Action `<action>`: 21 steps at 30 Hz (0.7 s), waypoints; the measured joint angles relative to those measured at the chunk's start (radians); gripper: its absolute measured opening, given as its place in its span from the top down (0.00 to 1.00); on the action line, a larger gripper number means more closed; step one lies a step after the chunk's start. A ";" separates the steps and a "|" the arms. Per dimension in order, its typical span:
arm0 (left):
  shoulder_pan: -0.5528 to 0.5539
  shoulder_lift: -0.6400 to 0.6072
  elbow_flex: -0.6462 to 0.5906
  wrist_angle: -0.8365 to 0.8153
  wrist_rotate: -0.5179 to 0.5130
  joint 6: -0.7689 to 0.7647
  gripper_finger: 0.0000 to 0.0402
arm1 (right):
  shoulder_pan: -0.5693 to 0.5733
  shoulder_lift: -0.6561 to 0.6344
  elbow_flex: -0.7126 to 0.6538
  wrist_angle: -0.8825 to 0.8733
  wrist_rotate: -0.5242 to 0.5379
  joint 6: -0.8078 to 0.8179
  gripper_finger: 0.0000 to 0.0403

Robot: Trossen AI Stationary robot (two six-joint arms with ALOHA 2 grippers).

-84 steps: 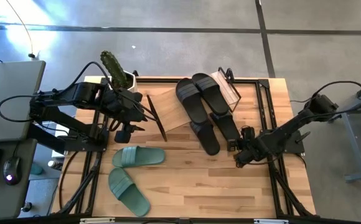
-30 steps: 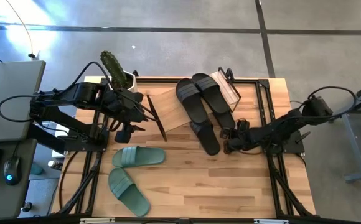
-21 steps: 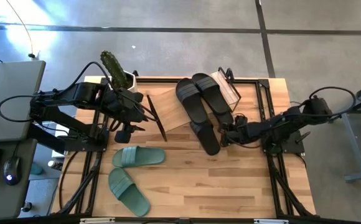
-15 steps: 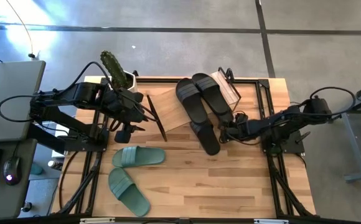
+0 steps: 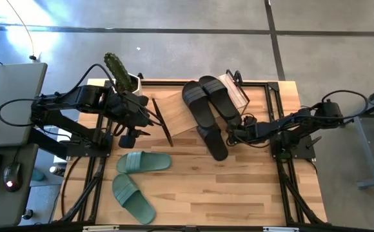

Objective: Pick and place slides into the shelf
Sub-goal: Put the black slipper under the shelf, then adjust the black slipper

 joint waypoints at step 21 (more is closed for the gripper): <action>0.000 0.000 0.000 -0.001 0.000 -0.002 0.59 | 0.394 -0.183 0.362 -0.282 -0.114 -0.327 1.00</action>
